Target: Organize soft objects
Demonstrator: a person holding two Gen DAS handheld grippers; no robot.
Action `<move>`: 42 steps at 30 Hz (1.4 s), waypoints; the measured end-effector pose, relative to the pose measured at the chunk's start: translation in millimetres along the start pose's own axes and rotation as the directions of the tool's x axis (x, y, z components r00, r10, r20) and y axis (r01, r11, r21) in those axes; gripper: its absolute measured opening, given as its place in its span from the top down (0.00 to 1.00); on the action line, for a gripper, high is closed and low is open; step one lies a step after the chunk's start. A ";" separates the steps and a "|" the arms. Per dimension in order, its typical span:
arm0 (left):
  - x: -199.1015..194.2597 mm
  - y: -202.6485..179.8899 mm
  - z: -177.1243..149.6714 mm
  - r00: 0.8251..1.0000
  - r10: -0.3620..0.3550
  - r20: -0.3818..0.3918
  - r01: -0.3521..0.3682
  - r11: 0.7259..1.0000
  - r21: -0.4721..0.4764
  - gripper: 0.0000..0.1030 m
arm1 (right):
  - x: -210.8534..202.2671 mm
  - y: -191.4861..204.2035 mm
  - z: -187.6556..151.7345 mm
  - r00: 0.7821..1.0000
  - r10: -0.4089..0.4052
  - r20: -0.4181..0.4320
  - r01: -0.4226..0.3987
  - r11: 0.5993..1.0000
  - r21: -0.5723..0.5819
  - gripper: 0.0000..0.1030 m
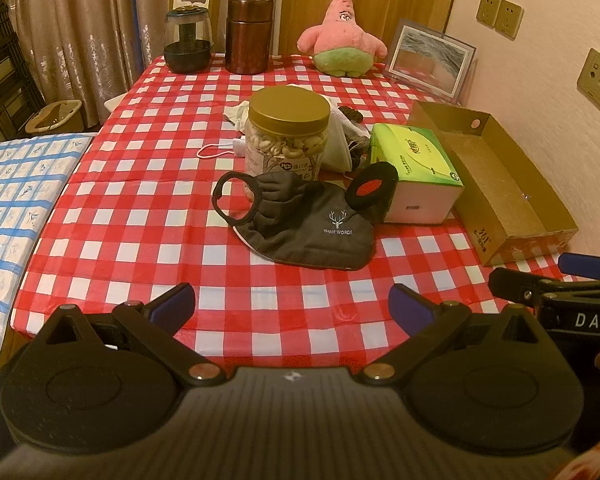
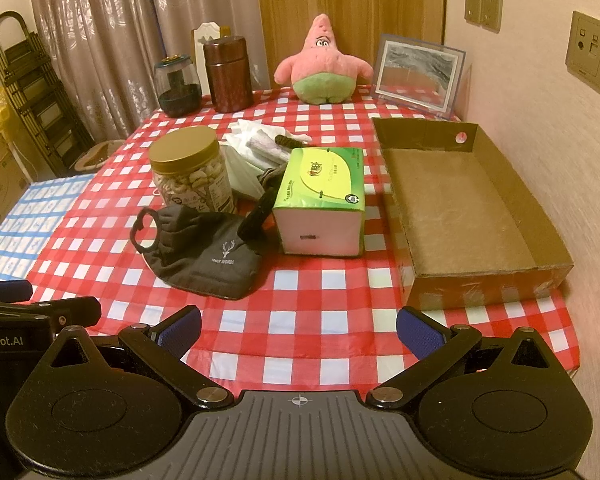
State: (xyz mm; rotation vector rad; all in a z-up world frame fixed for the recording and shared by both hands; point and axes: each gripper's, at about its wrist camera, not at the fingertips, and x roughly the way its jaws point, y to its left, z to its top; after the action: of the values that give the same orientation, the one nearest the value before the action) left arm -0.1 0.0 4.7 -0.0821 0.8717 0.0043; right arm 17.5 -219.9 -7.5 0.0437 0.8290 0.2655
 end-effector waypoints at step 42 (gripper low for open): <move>10.3 8.2 6.1 0.999 -0.035 -0.012 0.035 0.999 -0.004 0.01 | 5.1 -5.0 3.7 1.000 -0.006 0.001 0.006 1.000 -0.011 0.00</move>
State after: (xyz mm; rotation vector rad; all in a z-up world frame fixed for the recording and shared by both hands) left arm 11.0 8.3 0.1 -0.1010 0.8825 -0.0270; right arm 24.6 -223.2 -9.4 0.0306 0.8267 0.2645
